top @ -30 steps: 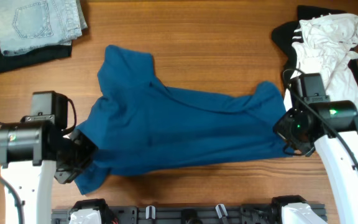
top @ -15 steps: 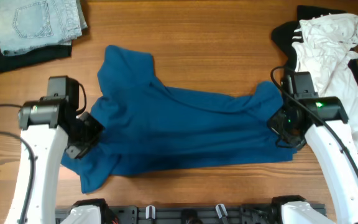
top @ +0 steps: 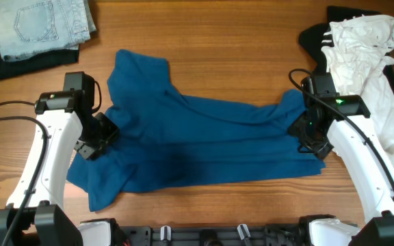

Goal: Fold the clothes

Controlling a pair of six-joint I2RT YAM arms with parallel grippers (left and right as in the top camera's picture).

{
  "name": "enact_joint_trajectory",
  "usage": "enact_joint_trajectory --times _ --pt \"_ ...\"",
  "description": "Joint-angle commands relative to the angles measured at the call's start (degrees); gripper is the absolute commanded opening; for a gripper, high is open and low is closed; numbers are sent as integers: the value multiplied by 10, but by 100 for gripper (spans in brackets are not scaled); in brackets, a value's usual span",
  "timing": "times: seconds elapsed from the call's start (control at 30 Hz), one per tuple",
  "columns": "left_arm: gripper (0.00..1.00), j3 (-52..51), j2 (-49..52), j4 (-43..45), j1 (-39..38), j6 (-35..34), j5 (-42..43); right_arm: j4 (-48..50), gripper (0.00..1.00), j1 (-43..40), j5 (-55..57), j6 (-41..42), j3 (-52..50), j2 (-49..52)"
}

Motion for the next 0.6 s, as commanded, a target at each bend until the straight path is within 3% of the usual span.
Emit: enact_joint_trajectory --times 0.0,0.13,0.23,0.3,0.47,0.57 --pt "86 -4 3 11 5 1 -12 13 96 0 2 -11 -3 4" --pt "85 0 2 58 5 3 -12 59 99 0 -7 -50 -3 4" --pt "84 23 2 105 5 28 -9 122 100 0 -56 -132 -2 4" --pt "80 36 2 146 5 58 15 162 99 0 -94 -185 -1 4" --pt "76 39 23 275 5 97 118 218 98 -14 -118 -205 14 35" --pt "79 44 63 335 5 125 159 219 98 -37 -159 -238 48 81"
